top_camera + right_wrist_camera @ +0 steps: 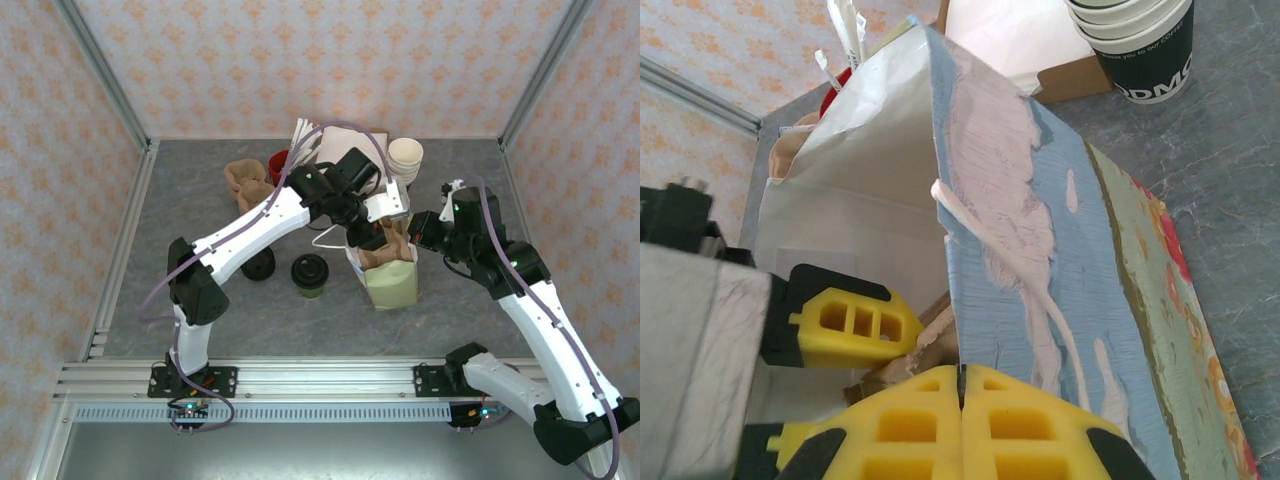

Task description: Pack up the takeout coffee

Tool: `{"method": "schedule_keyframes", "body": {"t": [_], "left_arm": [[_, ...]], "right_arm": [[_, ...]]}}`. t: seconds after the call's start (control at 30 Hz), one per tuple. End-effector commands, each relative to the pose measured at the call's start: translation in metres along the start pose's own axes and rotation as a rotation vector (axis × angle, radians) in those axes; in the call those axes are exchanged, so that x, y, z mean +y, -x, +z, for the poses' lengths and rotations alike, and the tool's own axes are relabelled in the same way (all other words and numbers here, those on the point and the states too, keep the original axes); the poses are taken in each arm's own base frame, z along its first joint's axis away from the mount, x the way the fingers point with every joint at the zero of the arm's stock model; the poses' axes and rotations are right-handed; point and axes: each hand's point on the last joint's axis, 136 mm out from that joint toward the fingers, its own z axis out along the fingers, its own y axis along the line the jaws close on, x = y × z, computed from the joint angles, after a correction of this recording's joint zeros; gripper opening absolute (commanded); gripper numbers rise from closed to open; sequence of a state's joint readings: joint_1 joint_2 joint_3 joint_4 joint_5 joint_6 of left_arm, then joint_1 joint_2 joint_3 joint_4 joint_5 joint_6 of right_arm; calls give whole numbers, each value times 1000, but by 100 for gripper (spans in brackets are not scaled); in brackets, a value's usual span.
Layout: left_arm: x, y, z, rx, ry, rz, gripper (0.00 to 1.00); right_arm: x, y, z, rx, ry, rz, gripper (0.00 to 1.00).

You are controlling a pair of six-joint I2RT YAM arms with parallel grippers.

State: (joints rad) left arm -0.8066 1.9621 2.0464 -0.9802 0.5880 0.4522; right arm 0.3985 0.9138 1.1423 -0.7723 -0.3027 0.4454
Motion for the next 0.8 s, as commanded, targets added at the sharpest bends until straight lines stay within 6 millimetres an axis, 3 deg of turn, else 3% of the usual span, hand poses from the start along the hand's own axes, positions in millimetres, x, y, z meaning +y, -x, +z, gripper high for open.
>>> {"method": "schedule_keyframes", "body": {"t": [0.0,0.43,0.57,0.77], "left_arm": [[7,-1,-2,50,58,59,29],[8,0,-1,102,55,135,30],[7,-1,7,107,35,146,30],[8,-9,27,132,-9,118,30]], "right_arm": [[-2,5,1,-35,-1,18,0],[9,6,3,-41,77,9,0],[13,6,0,-48,103,-7,0],[3,-2,0,-45,80,-26,0]]}}
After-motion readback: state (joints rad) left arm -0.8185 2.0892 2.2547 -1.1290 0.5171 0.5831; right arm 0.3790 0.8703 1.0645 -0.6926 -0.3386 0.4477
